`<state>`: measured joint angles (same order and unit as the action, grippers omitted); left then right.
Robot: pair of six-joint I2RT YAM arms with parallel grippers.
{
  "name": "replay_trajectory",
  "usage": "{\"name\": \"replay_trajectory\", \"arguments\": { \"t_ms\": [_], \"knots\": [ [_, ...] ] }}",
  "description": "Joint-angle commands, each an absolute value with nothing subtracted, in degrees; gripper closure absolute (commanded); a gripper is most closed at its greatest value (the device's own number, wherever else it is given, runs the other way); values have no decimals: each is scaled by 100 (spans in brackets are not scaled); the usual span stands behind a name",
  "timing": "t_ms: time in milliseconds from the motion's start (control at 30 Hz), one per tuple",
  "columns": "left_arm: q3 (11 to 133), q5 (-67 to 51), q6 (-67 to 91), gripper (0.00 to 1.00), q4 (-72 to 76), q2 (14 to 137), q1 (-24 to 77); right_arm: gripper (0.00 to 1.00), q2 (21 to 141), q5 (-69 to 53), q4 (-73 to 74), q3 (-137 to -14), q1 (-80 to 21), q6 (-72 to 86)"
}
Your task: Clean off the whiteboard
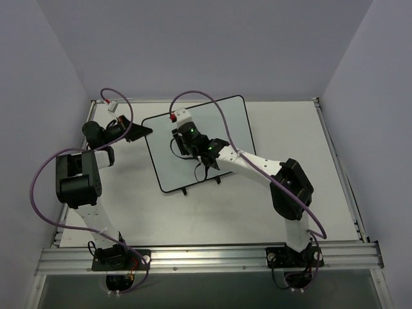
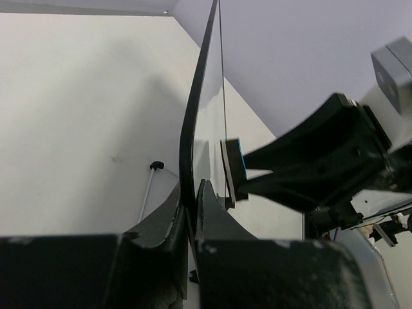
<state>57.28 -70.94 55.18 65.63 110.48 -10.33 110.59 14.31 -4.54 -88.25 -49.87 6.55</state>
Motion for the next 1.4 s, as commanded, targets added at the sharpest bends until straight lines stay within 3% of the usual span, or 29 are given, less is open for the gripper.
{"name": "replay_trajectory", "arguments": {
  "t_ms": [0,200,467,533,833,967,1133,1367],
  "knots": [
    [5810,-7260,4079,95,7146,10723,-1160,100,10987,1590,-589,-8746,-5071,730],
    [5845,-7233,4061,86,7101,10740,-1169,100,10267,2038,-659,-7895,-5036,843],
    [5801,-7181,4052,86,7137,10749,-1274,100,9230,1697,-1273,-6013,-3921,1502],
    [5792,-7181,4052,91,7146,10749,-1301,100,9115,1705,-1327,-5689,-3692,1521],
    [5757,-7146,3982,95,7067,10775,-1362,100,8851,1626,-1740,-5265,-3612,1564],
    [5731,-7102,3946,88,7049,10714,-1380,97,8772,1582,-1977,-5107,-3612,1582],
    [5713,-7084,3902,89,7014,10688,-1380,100,8798,1704,-1969,-5132,-3560,1564],
    [5695,-7040,3876,92,7005,10679,-1380,100,8710,1181,-1668,-4923,-2716,1732]
  ]
}}
